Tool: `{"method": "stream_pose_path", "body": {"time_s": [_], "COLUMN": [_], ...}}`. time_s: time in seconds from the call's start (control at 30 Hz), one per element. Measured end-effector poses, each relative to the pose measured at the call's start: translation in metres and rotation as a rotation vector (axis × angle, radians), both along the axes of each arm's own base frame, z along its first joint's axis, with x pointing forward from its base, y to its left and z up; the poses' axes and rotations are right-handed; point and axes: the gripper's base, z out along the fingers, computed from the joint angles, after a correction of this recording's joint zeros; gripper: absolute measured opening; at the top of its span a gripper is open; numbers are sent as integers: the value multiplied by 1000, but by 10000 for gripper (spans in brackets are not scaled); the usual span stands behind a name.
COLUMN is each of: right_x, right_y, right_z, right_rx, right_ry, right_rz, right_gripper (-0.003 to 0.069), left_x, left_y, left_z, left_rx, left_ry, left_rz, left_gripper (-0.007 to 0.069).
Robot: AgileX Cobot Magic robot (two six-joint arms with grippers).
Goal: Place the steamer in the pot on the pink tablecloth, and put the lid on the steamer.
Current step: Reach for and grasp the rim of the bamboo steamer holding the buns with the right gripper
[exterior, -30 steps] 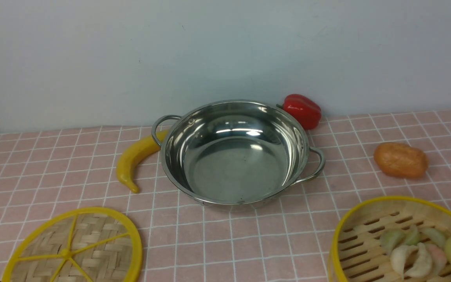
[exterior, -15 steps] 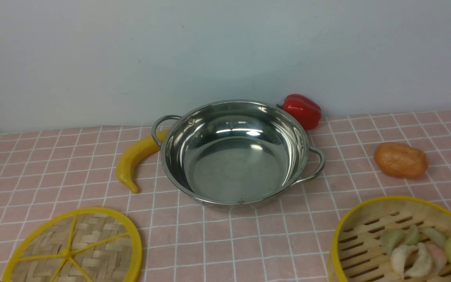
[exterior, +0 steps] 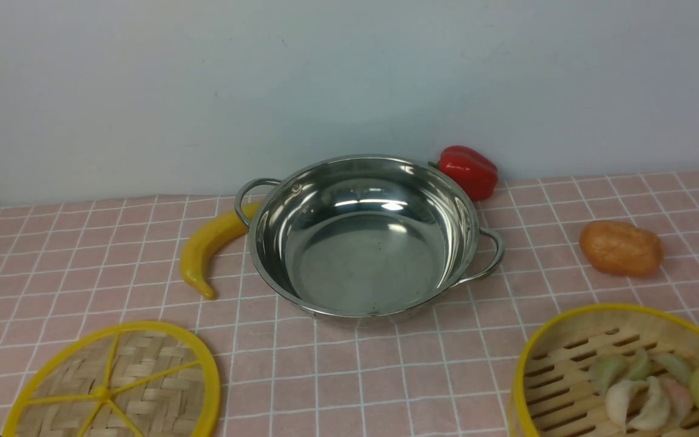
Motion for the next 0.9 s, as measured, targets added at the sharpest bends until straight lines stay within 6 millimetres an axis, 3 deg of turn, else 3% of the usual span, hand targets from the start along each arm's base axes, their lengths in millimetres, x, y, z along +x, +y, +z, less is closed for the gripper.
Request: {"method": "stream_pose_path", "body": {"time_s": [0.2,0.5,0.7,0.9], "right_x": [34,76,104,122], "right_y": [10,50,82,97], "right_z": [-19,-59,-71,-87], "right_rx": [-15,-182,-361,-443], "right_ry": [159,268,300,379], "right_rz": [57,121,81,55], "right_gripper": [242,246,328,360], "left_x": [0,0,0,0], "left_y": [0,0,0,0], "left_z": [0,0,0,0], "left_rx": [0,0,0,0], "left_ry": [0,0,0,0], "left_rz": [0,0,0,0], "left_gripper": [243,243,243,243]}}
